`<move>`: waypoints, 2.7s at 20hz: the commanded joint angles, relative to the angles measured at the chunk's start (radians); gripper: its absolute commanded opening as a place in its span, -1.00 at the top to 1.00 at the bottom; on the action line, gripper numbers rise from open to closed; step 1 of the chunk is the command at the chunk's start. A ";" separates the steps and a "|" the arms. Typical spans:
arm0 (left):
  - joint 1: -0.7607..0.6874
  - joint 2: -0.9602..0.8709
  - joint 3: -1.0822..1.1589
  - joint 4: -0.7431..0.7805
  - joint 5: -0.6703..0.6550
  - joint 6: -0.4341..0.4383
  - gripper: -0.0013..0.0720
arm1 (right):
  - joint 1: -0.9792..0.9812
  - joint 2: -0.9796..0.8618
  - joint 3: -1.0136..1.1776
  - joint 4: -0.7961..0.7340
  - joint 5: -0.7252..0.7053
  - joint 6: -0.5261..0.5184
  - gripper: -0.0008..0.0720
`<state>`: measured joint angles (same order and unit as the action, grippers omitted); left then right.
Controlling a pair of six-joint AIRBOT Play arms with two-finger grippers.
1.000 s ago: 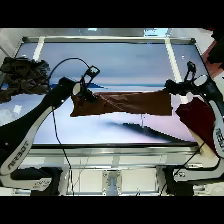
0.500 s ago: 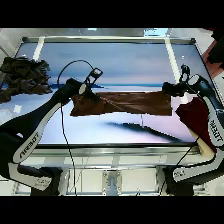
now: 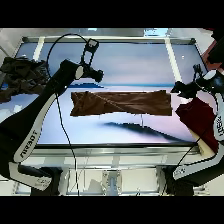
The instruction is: Fold the shirts.
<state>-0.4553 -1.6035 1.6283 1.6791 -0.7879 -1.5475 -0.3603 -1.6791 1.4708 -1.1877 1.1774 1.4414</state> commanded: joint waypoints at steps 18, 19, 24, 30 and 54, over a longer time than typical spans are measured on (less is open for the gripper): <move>-0.002 -0.024 0.017 -0.372 0.120 0.130 -0.93 | -0.126 -0.253 0.007 0.409 0.099 -0.276 -0.39; -0.003 -0.034 0.017 -0.400 0.113 0.150 -0.93 | -0.118 -0.253 0.007 0.411 0.101 -0.287 -0.38; -0.050 -0.107 0.017 -0.433 0.069 0.164 -0.24 | -0.069 -0.253 0.007 0.452 0.130 -0.304 0.46; -0.100 -0.193 0.017 -0.456 0.012 0.072 0.94 | -0.059 -0.187 0.008 0.705 0.233 -0.406 0.89; 0.219 -0.042 0.402 -0.106 -0.506 0.074 0.94 | 0.650 -0.050 0.382 0.616 -0.140 -0.124 0.90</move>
<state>-0.3141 -1.7218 2.0071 1.4483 -1.2102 -1.4590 0.1493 -1.7054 1.8439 -0.5205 1.2053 1.2930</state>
